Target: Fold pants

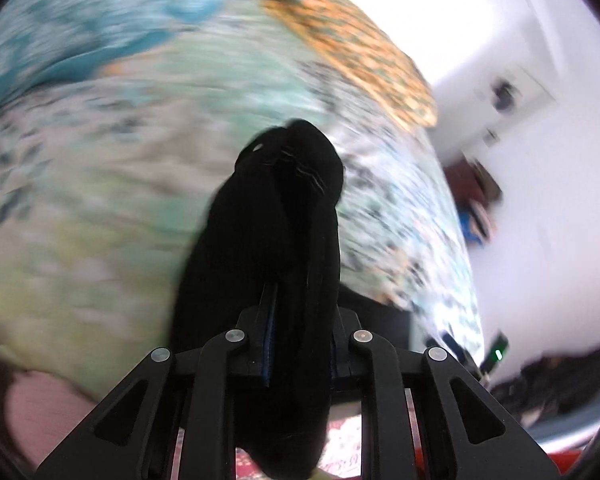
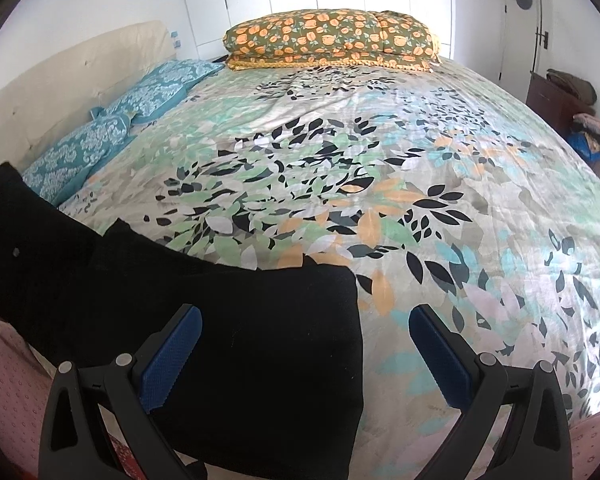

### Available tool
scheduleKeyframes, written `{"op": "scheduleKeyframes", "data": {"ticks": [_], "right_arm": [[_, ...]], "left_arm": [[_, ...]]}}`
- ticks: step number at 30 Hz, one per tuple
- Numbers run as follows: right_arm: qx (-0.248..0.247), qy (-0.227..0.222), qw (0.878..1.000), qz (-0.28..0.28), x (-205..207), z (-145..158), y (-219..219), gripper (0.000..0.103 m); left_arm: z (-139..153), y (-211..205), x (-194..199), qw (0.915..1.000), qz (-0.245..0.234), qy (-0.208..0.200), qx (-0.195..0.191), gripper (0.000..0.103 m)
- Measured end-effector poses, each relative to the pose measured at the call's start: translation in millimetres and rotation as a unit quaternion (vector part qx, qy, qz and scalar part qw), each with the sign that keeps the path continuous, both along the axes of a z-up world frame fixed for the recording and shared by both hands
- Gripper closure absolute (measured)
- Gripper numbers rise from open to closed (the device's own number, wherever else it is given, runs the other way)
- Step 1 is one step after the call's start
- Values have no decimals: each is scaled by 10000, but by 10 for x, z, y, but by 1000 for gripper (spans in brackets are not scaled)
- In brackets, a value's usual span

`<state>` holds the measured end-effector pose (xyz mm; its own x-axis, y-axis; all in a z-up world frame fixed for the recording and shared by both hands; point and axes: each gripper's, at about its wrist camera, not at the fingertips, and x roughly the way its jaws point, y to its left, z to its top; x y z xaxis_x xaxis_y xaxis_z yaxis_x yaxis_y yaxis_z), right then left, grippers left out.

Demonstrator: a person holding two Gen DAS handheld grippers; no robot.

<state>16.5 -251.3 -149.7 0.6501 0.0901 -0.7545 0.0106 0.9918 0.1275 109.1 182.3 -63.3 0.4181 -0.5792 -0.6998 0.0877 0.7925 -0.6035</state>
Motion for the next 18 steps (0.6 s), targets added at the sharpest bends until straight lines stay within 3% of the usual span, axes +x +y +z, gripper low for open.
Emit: {"op": "scheduleKeyframes", "data": {"ticks": [2, 6, 10, 11, 13, 14, 15, 18], "right_arm": [[96, -50, 9999, -98, -17, 31, -77, 0], [298, -107, 9989, -333, -70, 69, -264, 0], [809, -232, 9947, -597, -158, 100, -561, 0], [965, -282, 9928, -654, -182, 108, -629, 0], [1324, -393, 9881, -682, -213, 110, -739, 0], [1576, -426, 9849, -581, -196, 96, -761, 0], [1786, -423, 9820, -437, -169, 85, -747, 0], [2813, -305, 9576, 534, -24, 17, -489, 1]], "left_arm": [[-50, -467, 36, 9993, -368, 40, -38, 93], [-619, -1623, 97, 9913, -1249, 405, 115, 98], [-951, -2272, 39, 9797, -1846, 258, 745, 96], [-922, -2311, 3, 9792, -1896, 187, 694, 88], [-701, -2236, -56, 9806, -1906, -109, 448, 61], [-531, -2128, -95, 9817, -1795, -383, 509, 40], [-432, -2074, -99, 9822, -1680, -578, 606, 29], [-99, -1534, -117, 9832, -1063, -1130, 960, 26]]}}
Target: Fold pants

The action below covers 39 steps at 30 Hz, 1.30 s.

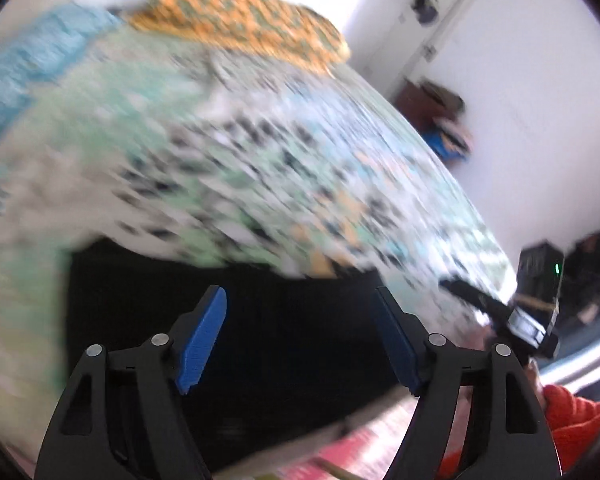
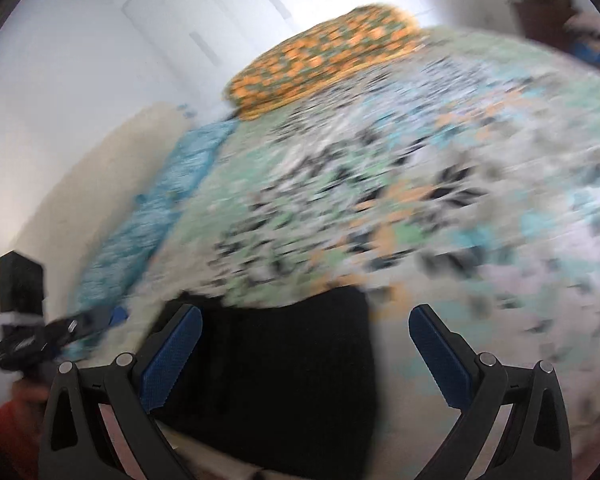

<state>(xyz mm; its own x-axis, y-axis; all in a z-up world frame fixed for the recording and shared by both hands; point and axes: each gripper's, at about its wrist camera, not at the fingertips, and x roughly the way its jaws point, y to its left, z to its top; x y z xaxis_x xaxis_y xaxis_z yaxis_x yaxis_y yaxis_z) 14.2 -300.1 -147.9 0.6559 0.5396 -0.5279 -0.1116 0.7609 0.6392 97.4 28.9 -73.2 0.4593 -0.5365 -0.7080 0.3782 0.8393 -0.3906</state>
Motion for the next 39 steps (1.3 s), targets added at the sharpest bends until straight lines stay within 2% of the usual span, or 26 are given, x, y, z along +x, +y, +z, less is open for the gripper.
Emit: {"op": "scheduleKeyframes", "data": {"ticks": [1, 2, 4, 5, 7, 9, 12, 14, 16, 18, 20, 23, 28, 31, 33, 35, 37, 39], "right_arm": [[443, -16, 9979, 464, 44, -39, 149, 1], [977, 33, 9898, 1035, 92, -94, 358, 1], [1304, 160, 9759, 1741, 137, -161, 690, 2], [1065, 148, 9727, 2056, 135, -155, 890, 3], [279, -21, 9638, 2652, 83, -135, 1272, 3], [-72, 33, 9551, 2961, 60, -195, 1478, 4], [-306, 227, 9578, 2849, 92, -314, 1511, 6], [-113, 341, 9586, 2825, 131, -377, 1466, 7], [48, 417, 9584, 2824, 162, -423, 1465, 8], [55, 558, 9579, 2816, 189, -470, 1501, 9], [57, 687, 9554, 2873, 186, -520, 1540, 14], [-204, 887, 9526, 2902, 185, -586, 1599, 15], [289, 1133, 9506, 2876, 282, -672, 1551, 17], [560, 1671, 9482, 2643, 455, -852, 1498, 30], [700, 1856, 9484, 2473, 527, -918, 1455, 47], [916, 2027, 9422, 2504, 556, -981, 1469, 74], [1067, 1970, 9418, 2505, 520, -934, 1476, 79], [1328, 1720, 9441, 2478, 475, -731, 1422, 82]], "left_arm": [[30, 128, 7, 9998, 172, -45, 11, 26], [39, 265, 4, 9993, 355, -89, 24, 26], [-30, 574, -32, 9961, 829, -217, 221, 26], [-105, 707, -61, 9929, 1104, -254, 374, 26], [-276, 869, -124, 9872, 1499, -255, 484, 26], [-513, 1018, -151, 9821, 1822, -127, 457, 26], [-751, 1153, -245, 9789, 1985, 29, 489, 26], [-775, 1236, -296, 9788, 1988, 152, 467, 26], [-755, 1228, -305, 9794, 1981, 89, 388, 26], [-741, 1202, -294, 9793, 1977, 0, 437, 26], [-756, 1174, -265, 9797, 1956, 18, 451, 26], [-772, 1192, -267, 9791, 1988, 75, 423, 26], [-778, 1247, -269, 9766, 2114, 75, 396, 26], [-799, 1262, -256, 9751, 2180, 115, 397, 26], [-804, 1266, -255, 9744, 2205, 106, 423, 26], [-795, 1282, -264, 9735, 2242, 66, 451, 26], [-784, 1324, -272, 9714, 2329, 27, 462, 26], [-768, 1402, -286, 9676, 2486, -4, 437, 26]]}}
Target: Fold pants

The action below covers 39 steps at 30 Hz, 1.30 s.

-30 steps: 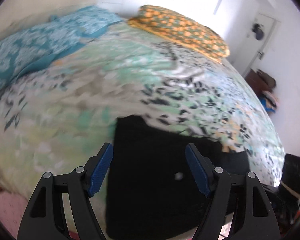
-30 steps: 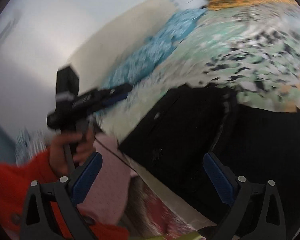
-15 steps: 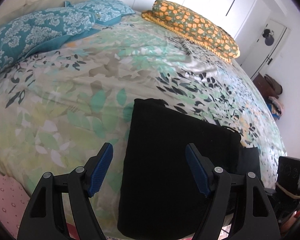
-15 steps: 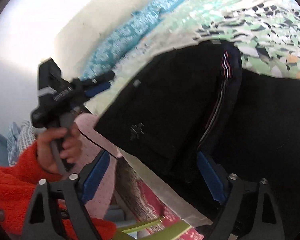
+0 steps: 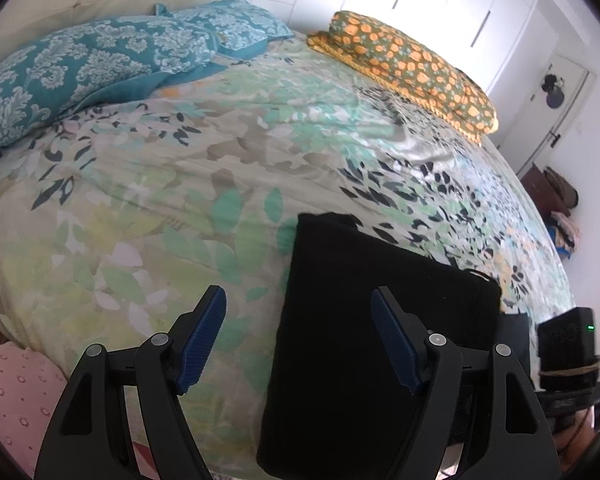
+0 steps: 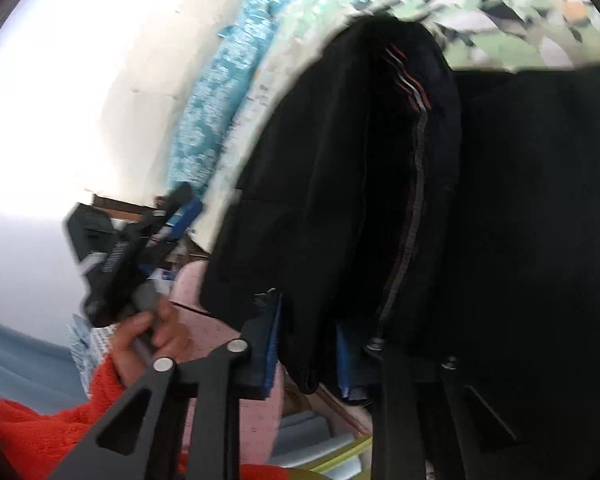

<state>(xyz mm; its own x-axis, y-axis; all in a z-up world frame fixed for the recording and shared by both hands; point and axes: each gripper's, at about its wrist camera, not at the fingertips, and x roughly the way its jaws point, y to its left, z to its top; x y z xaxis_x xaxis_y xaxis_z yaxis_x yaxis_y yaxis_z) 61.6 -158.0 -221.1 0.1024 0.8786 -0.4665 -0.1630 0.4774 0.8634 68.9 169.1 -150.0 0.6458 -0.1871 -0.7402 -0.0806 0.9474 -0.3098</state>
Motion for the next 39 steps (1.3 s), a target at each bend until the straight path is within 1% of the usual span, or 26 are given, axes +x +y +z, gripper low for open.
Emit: {"op": "scheduleKeyframes", "data": {"ticks": [2, 4, 6, 8, 11, 14, 16, 18, 19, 21, 22, 23, 24, 26, 27, 28, 29, 31, 32, 34, 36, 37, 38, 39], "right_arm": [[258, -308, 9992, -59, -35, 315, -79, 83], [284, -656, 9974, -44, -69, 661, -172, 83], [283, -911, 9954, -29, -118, 932, -306, 83], [235, -1073, 9939, -72, -187, 1138, -498, 83], [46, -1139, 9934, -143, -278, 1271, -779, 83], [-336, -1097, 9930, -277, -364, 1244, -1101, 83], [-549, -882, 9936, -441, -422, 1094, -1343, 83], [-769, -613, 9933, -603, -464, 893, -1517, 83], [-891, -416, 9926, -706, -409, 746, -1527, 83], [-1310, -52, 9876, -865, -408, 450, -1690, 83], [-1600, 121, 9832, -869, -399, 300, -1704, 83], [-1774, 226, 9800, -877, -396, 166, -1720, 82], [-1721, 281, 9795, -1005, -430, 82, -1737, 82], [-1599, 287, 9805, -1106, -440, 108, -1780, 80], [-1708, 217, 9792, -1074, -431, 193, -1792, 79], [-1917, 83, 9757, -1058, -431, 282, -1796, 75], [-2303, -213, 9670, -1066, -419, 453, -1781, 72], [-2707, -805, 9535, -1054, -364, 773, -1719, 72], [-2745, -1047, 9500, -1061, -321, 941, -1661, 72], [-2648, -1452, 9474, -1057, -161, 1193, -1583, 72], [-2461, -1616, 9504, -1007, 59, 1257, -1456, 72], [-2392, -1591, 9525, -1007, 141, 1232, -1361, 72], [-2392, -1492, 9538, -1039, 236, 1136, -1327, 72], [-2643, -1326, 9486, -1125, 343, 953, -1323, 72]], "left_arm": [[13, 89, -21, 9998, 178, -27, -69, 26], [16, 160, -33, 9994, 306, -28, -157, 26], [20, 195, -37, 9992, 350, -29, -213, 26], [30, 185, -44, 9992, 328, -41, -209, 26], [60, 84, -50, 9998, 140, -82, -123, 26], [85, -54, -47, 9999, -90, -114, 6, 26], [106, -166, -56, 9994, -296, -137, 82, 26], [132, -268, -71, 9986, -478, -170, 165, 26], [141, -310, -79, 9981, -554, -183, 205, 26], [152, -432, -96, 9965, -752, -211, 309, 26], [151, -509, -96, 9954, -865, -201, 355, 26], [142, -561, -101, 9944, -956, -185, 397, 25], [126, -634, -104, 9929, -1086, -144, 473, 25], [99, -784, -120, 9890, -1329, -61, 651, 25], [95, -861, -146, 9866, -1458, -32, 734, 25], [103, -905, -161, 9853, -1528, -25, 768, 25], [124, -954, -177, 9837, -1608, -42, 799, 25], [168, -1016, -196, 9821, -1672, -114, 856, 23], [189, -1068, -189, 9812, -1710, -161, 884, 20], [193, -1163, -159, 9794, -1795, -196, 904, 19], [158, -1311, -122, 9758, -1927, -116, 1025, 19], [130, -1370, -119, 9735, -1996, -94, 1109, 19], [98, -1429, -124, 9708, -2064, -73, 1224, 19], [44, -1490, -139, 9673, -2129, -15, 1377, 19]]}}
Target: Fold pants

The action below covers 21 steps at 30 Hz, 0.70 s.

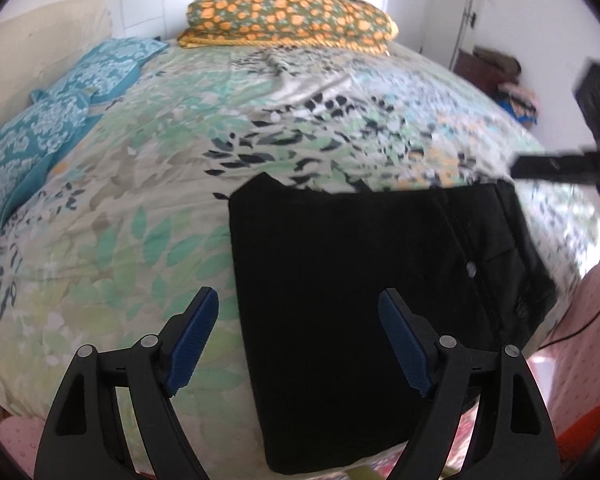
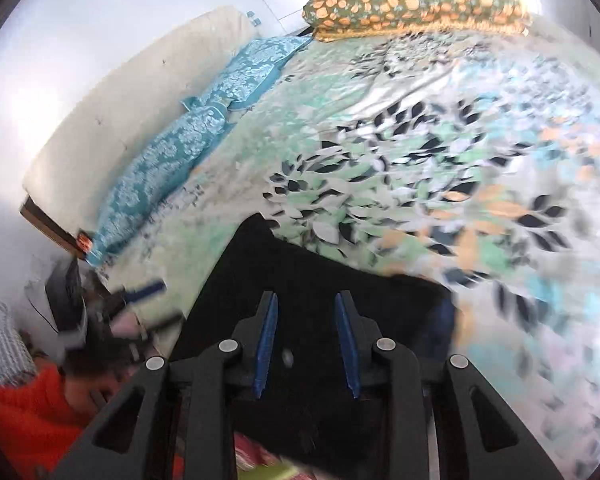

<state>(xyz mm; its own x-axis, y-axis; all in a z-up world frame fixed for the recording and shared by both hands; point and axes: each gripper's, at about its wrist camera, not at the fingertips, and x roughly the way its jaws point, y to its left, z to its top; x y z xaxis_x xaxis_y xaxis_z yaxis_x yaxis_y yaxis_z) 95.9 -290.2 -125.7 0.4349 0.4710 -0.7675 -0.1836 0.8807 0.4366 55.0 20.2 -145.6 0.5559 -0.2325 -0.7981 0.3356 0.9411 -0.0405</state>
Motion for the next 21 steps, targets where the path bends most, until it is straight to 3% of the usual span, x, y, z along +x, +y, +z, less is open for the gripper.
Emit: {"op": "scheduleKeyframes", "data": {"ticks": [1, 3, 4, 6, 11, 13, 15, 18, 21], "right_arm": [[-461, 215, 9986, -171, 110, -216, 25, 76], [-744, 425, 9959, -302, 170, -525, -43, 89], [-620, 349, 9968, -354, 152, -569, -104, 91], [-596, 236, 9971, -408, 49, -482, -158, 91], [-938, -239, 9953, 13, -416, 10, -22, 87], [-935, -229, 9951, 238, -648, 118, 74, 87], [-1072, 36, 9933, 425, -828, -13, 157, 86], [-1492, 612, 9860, 432, -981, -414, 165, 86], [-1086, 651, 9918, 148, -1085, -371, 12, 86]], "left_arm": [[-87, -55, -17, 9997, -72, 116, 187, 19], [-327, -120, -67, 9972, -239, 516, 477, 19], [-399, -121, -96, 9965, -280, 617, 481, 19], [-465, -87, -145, 9962, -264, 739, 374, 19], [-199, 51, -102, 9979, 36, 649, 6, 19], [-124, 86, -120, 9979, 86, 626, -159, 13], [-180, 46, -146, 9975, 45, 694, -114, 10], [-502, -118, -145, 9919, -197, 1209, 348, 10], [-453, -65, -189, 9918, -210, 1246, 196, 10]]}}
